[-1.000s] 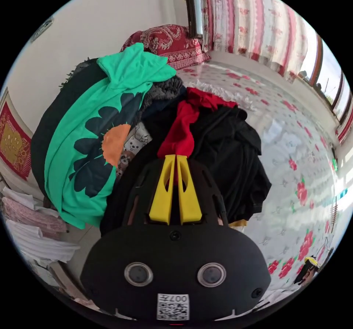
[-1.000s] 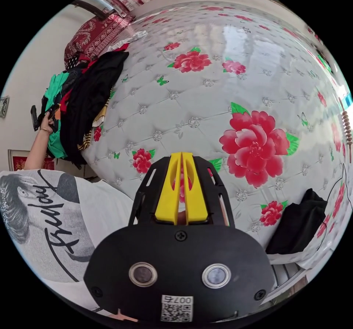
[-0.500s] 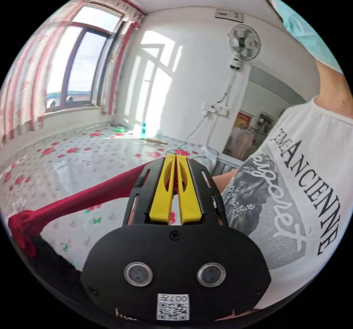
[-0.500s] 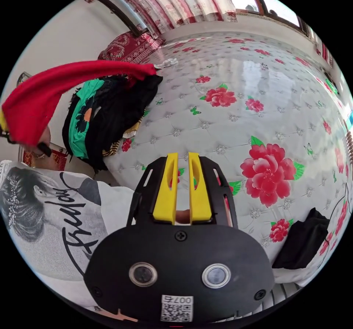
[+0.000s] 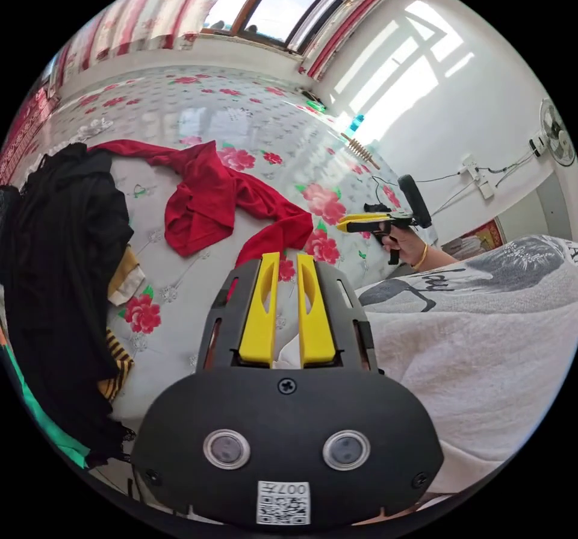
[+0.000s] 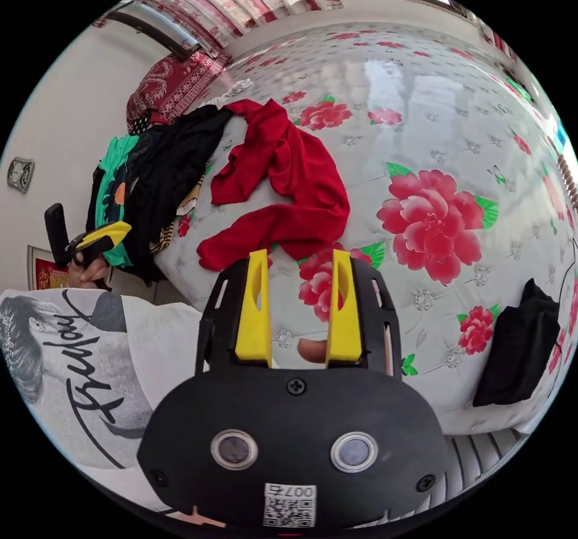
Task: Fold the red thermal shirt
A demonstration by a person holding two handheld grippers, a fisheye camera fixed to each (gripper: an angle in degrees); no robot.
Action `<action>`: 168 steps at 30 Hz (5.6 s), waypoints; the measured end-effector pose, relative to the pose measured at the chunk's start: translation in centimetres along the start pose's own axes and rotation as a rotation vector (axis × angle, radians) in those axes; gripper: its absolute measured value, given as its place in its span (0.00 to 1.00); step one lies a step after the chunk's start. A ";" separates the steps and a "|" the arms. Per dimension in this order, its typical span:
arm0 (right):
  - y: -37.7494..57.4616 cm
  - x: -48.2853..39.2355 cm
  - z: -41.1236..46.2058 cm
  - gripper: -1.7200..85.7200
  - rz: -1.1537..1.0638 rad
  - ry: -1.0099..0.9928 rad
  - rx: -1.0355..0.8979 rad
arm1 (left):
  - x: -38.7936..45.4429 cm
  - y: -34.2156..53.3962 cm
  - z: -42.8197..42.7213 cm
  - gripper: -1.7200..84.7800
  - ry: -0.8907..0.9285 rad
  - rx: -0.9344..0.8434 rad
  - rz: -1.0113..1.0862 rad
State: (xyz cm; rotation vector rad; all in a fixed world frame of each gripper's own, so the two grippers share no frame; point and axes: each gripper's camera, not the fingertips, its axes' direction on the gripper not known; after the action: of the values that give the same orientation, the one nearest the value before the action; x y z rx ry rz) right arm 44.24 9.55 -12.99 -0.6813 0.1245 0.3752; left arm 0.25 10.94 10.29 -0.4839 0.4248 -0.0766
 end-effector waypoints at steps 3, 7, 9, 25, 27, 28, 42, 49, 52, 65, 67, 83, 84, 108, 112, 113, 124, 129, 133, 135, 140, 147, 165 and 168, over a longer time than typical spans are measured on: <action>-3.9 -3.2 3.1 0.15 -0.111 0.042 -0.035 | -1.1 -0.4 0.5 0.09 -0.078 -0.008 -0.036; -8.5 -7.6 9.6 0.15 -0.275 0.107 -0.135 | -2.9 -2.0 2.7 0.11 -0.226 -0.062 -0.058; -9.5 -8.7 13.7 0.14 -0.314 0.110 -0.240 | -4.1 -3.4 4.2 0.11 -0.251 -0.080 -0.067; -6.3 11.4 -3.8 0.08 0.289 0.653 0.065 | -15.6 -20.3 22.9 0.14 -0.449 -0.319 -0.033; -5.9 12.5 -7.0 0.09 0.344 0.517 0.178 | -16.6 -20.1 25.5 0.13 -0.486 -0.401 -0.045; -5.7 12.1 -7.8 0.10 0.330 0.412 0.245 | -16.4 -19.8 25.0 0.12 -0.489 -0.314 -0.013; -12.3 -10.8 14.5 0.20 -0.349 -0.185 -0.200 | -8.6 -7.8 8.3 0.01 0.026 0.002 0.137; -11.8 -15.0 13.1 0.12 -0.403 -0.033 -0.223 | -6.0 -2.1 4.9 0.02 -0.059 -0.009 0.070; -10.1 -12.6 7.7 0.10 -0.363 -0.061 -0.144 | -6.1 0.8 4.2 0.04 -0.169 -0.018 0.028; -3.2 -15.8 -8.6 0.07 -0.357 0.038 0.098 | 2.0 -0.5 5.6 0.15 -0.027 0.030 0.279; -2.6 -16.9 -9.5 0.06 -0.379 0.051 0.095 | 3.9 -0.5 6.3 0.16 -0.025 0.017 0.329; 2.7 -28.1 -20.2 0.02 -0.546 -0.107 0.220 | 7.8 5.1 3.1 0.17 -0.184 0.099 0.318; 3.0 -28.6 -20.3 0.02 -0.554 -0.095 0.232 | 8.2 5.4 3.0 0.14 -0.228 0.098 0.323; -0.2 -30.1 -34.5 0.02 -0.532 -0.117 0.395 | 8.9 6.7 8.8 0.10 -0.184 -0.026 0.207; -5.1 -29.1 -34.7 0.02 -0.503 -0.077 0.369 | 7.5 1.4 6.7 0.01 -0.279 0.000 0.203; -7.1 -28.2 -35.9 0.02 -0.468 -0.077 0.365 | 7.4 0.4 5.6 0.01 -0.296 0.028 0.206; -3.1 -26.1 -61.6 0.02 -0.555 -0.050 0.943 | 18.3 -9.3 -33.3 0.01 -0.172 0.849 0.356; 5.1 -26.1 -61.2 0.02 -0.649 0.047 1.085 | 27.0 -3.6 -30.9 0.01 -0.429 0.904 0.651; 5.4 -21.3 -48.5 0.03 -0.519 0.151 0.770 | 23.3 -1.9 -16.6 0.01 -0.566 0.554 0.606; 5.3 -17.7 -40.4 0.03 -0.400 0.162 0.569 | 18.6 -0.8 -7.8 0.01 -0.540 0.322 0.495; 7.6 -8.5 -19.4 0.06 -0.058 0.045 0.104 | 6.1 7.4 13.3 0.01 -0.363 -0.251 0.045; 3.3 -10.1 -11.0 0.10 -0.217 0.184 0.021 | 2.0 10.1 17.6 0.03 -0.419 -0.260 -0.015; -11.1 -14.5 13.5 0.07 -0.623 0.381 -0.316 | -5.4 12.1 22.5 0.16 -0.316 -0.233 -0.281; -12.0 -13.5 9.9 0.04 -0.522 0.340 -0.199 | -6.0 11.6 25.1 0.17 -0.302 -0.264 -0.276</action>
State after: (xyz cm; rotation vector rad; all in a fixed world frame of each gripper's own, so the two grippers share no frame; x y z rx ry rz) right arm 36.17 3.30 4.88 -0.9398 0.2267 -0.2361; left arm 4.82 33.14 27.19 -0.8003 0.0688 -0.2130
